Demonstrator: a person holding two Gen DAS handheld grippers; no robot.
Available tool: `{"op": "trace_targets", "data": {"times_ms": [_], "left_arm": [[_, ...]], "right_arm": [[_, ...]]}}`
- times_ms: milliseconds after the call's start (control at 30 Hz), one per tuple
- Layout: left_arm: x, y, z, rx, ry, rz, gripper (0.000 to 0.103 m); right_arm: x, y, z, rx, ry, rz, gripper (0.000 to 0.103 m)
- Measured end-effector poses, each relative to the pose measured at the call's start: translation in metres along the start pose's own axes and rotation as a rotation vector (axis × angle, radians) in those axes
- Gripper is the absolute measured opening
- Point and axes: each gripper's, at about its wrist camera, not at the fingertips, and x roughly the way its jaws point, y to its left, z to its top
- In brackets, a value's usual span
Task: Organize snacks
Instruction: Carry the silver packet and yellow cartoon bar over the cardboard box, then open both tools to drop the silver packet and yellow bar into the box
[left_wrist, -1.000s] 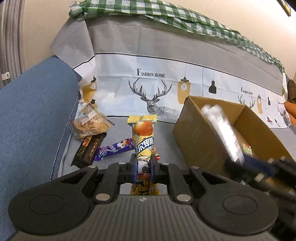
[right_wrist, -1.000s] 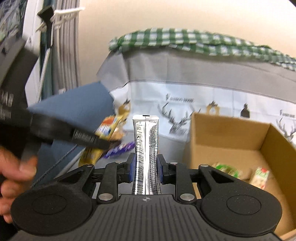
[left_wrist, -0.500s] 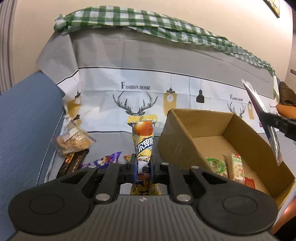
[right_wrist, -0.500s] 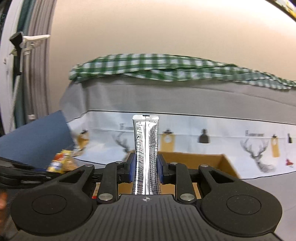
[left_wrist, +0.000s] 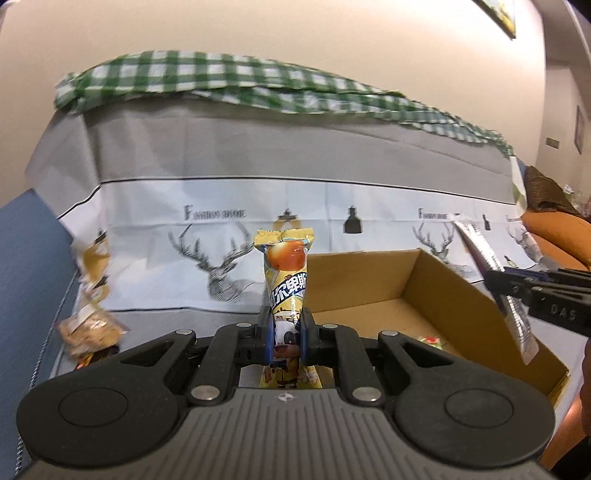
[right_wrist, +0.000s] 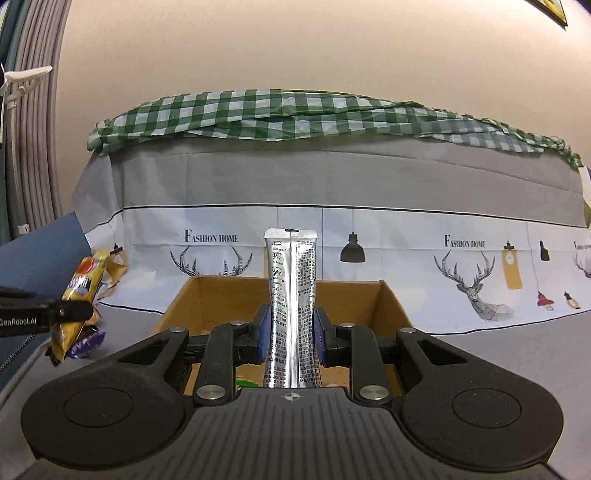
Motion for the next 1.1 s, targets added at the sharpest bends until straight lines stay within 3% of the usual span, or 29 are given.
{"op": "trace_targets", "data": {"times_ms": [500,1100], "left_arm": [[0.037,-0.05,0.005,0.028,-0.014,-0.12,0.014],[0.061,-0.063,0.003,0.021,0.022,-0.155,0.014]], "right_arm": [[0.008,-0.009,-0.004,-0.036,0.032,-0.037,0.025],[0.017,-0.002,-0.005,-0.059,0.059,-0.045,0.025]]}}
